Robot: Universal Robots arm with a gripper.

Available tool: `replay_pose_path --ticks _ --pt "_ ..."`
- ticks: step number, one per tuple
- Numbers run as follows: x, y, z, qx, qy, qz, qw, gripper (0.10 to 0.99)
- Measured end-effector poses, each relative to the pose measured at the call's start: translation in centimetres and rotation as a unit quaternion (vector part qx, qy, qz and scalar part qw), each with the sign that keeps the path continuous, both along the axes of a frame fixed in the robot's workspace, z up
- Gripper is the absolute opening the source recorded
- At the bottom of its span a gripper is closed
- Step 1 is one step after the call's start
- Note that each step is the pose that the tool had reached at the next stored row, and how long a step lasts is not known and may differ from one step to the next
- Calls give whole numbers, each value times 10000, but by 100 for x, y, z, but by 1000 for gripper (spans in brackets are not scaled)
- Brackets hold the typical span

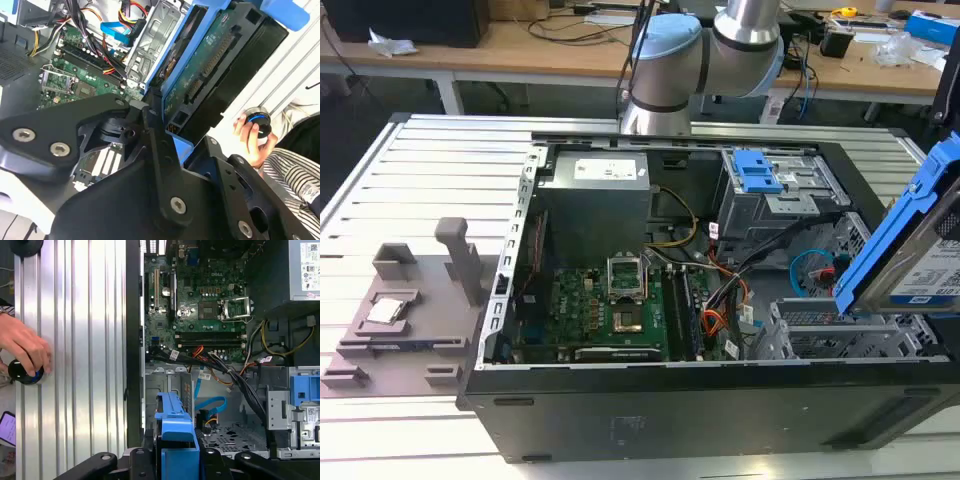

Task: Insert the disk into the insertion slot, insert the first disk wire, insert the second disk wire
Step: 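Insert the disk into the insertion slot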

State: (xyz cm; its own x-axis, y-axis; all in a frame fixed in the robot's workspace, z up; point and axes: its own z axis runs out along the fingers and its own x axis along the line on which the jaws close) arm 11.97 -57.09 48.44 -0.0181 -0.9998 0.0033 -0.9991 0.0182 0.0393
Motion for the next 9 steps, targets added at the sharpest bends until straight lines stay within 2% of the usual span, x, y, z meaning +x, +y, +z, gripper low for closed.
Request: replay_pose_path --ticks 9 --pt "0 0 -74 0 0 0 10000 365"
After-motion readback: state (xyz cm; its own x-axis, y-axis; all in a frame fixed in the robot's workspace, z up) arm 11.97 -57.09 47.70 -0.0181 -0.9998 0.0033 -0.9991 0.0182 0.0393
